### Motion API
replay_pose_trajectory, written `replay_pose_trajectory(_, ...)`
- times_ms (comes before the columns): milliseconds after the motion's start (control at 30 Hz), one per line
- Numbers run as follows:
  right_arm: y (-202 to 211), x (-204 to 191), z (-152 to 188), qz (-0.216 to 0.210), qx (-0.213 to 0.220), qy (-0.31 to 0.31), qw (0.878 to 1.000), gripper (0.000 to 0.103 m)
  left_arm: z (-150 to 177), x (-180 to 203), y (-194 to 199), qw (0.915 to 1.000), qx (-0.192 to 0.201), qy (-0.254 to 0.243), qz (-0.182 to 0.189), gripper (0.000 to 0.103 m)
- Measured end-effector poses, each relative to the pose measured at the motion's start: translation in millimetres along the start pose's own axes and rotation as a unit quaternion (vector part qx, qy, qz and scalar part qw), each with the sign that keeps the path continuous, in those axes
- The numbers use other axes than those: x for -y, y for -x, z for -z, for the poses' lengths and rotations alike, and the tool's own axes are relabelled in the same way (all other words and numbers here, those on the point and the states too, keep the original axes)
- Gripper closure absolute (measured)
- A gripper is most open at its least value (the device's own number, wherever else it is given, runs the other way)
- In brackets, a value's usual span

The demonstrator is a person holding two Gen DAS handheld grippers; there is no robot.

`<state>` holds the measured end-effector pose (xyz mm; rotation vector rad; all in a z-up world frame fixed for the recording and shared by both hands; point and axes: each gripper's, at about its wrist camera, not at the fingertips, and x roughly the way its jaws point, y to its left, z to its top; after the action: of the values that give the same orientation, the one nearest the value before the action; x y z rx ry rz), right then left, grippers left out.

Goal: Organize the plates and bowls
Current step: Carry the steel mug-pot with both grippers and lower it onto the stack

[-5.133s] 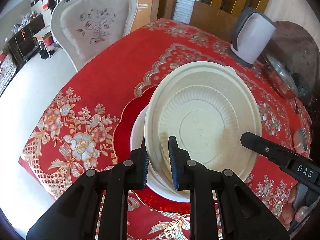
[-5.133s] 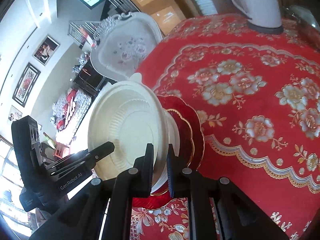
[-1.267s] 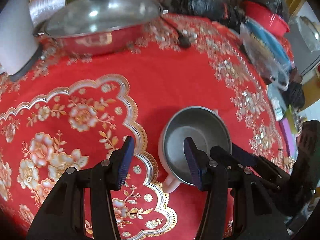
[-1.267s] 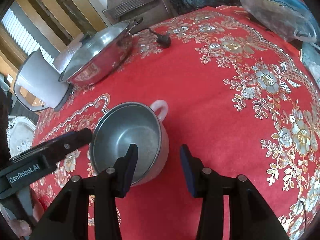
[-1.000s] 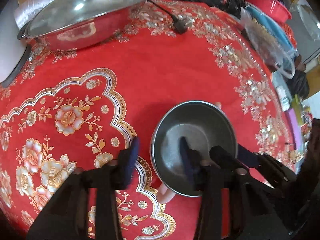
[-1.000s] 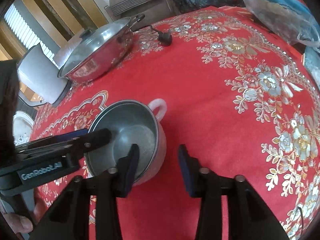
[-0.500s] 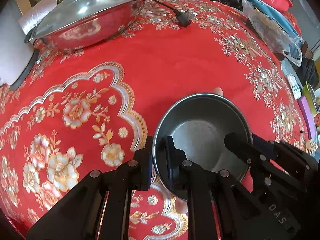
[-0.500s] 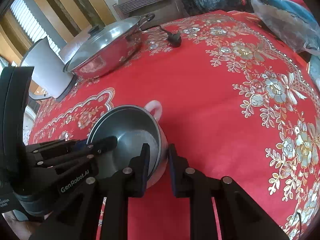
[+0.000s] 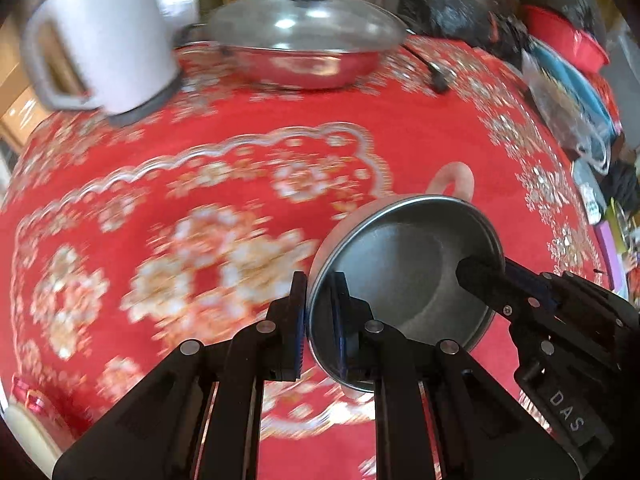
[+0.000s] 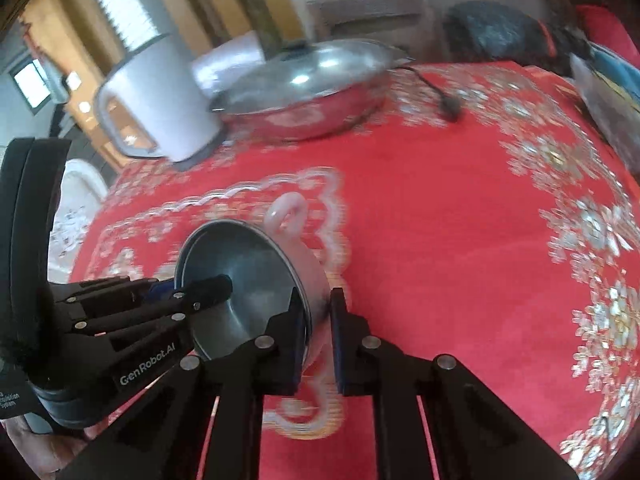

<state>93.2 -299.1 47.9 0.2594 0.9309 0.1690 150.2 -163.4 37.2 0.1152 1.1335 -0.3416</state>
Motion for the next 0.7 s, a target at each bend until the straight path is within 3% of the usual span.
replay_pose_trajectory(333,4.0,-130.3,10.8,-0.092,-0.007,0.088,0.992,0.093,62.9,-115.3,92.1,0.9952,0.040,0.074,-0.050,0.092)
replay_pose_trajectory(533,6.3,-222.8,23.4,-0.142,-0.015,0.151,0.978,0.093,115.5,-186.9,149.4,0.9853,0.062,0.127,-0.096,0.092)
replay_pose_trajectory(700,-7.5,-283.0,42.0,-0.175,-0.037,0.190,0.965,0.093,155.9,-237.4,171.8,0.9750,0.063,0.172,-0.126,0.092)
